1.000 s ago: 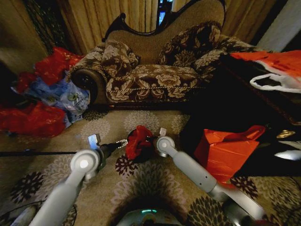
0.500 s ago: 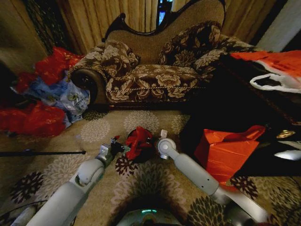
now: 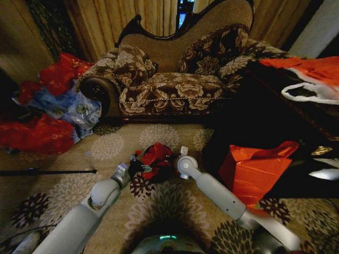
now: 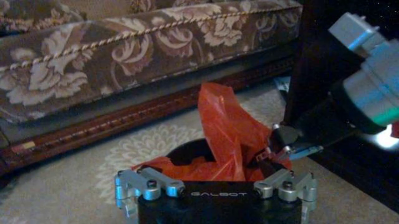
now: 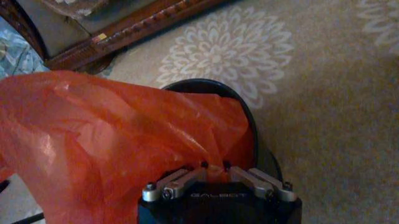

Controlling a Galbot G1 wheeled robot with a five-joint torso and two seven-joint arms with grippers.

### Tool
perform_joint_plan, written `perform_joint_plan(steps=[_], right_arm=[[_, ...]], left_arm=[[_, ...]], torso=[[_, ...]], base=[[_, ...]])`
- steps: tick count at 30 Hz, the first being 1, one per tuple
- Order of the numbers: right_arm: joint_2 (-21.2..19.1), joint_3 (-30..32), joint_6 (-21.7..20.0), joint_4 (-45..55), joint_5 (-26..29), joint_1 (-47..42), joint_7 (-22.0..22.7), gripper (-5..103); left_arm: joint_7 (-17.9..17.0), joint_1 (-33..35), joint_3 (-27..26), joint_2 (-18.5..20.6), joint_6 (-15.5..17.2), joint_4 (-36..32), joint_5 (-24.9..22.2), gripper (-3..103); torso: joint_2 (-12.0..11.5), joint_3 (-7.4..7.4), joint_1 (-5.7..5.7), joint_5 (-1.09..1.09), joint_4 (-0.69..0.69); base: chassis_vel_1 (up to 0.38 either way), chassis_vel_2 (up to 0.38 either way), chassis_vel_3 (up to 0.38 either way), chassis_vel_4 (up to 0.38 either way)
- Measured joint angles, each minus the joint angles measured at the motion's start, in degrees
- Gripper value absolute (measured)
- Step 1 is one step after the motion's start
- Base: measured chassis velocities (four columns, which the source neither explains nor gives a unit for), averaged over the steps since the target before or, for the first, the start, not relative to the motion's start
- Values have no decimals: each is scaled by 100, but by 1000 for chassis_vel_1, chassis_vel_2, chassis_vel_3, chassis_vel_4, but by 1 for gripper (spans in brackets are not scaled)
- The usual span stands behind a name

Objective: Place a garbage bag over the trash bin.

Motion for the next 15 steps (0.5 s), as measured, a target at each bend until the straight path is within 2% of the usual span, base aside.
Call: perform_joint_plan(steps=[3,11,12,14,15], right_arm=[[-23,-4,0,0,14,0,0,0],[-134,-35,-2,34,70,33,-36,0],[-150,-44,-5,39,74,33,-48,0],[-155,-44,-5,40,74,33,-48,0],[-170,-44,-7,44,76,30,-49,0]], left_arm=[[-31,-61,84,-112,-6,150,21,100],[204,-206,172,-530,-92,674,242,101],[172,-221,188,-635,-166,759,307,98],[151,-224,191,-656,-181,770,317,98],[77,-228,200,-712,-222,782,340,90]], torso=[[0,0,0,0,1],[0,0,0,0,1],[0,0,0,-1,1],[0,0,0,-1,1],[0,0,0,0,1]], base=[[0,0,0,0],[0,0,0,0],[0,0,0,0],[0,0,0,0],[0,0,0,0]])
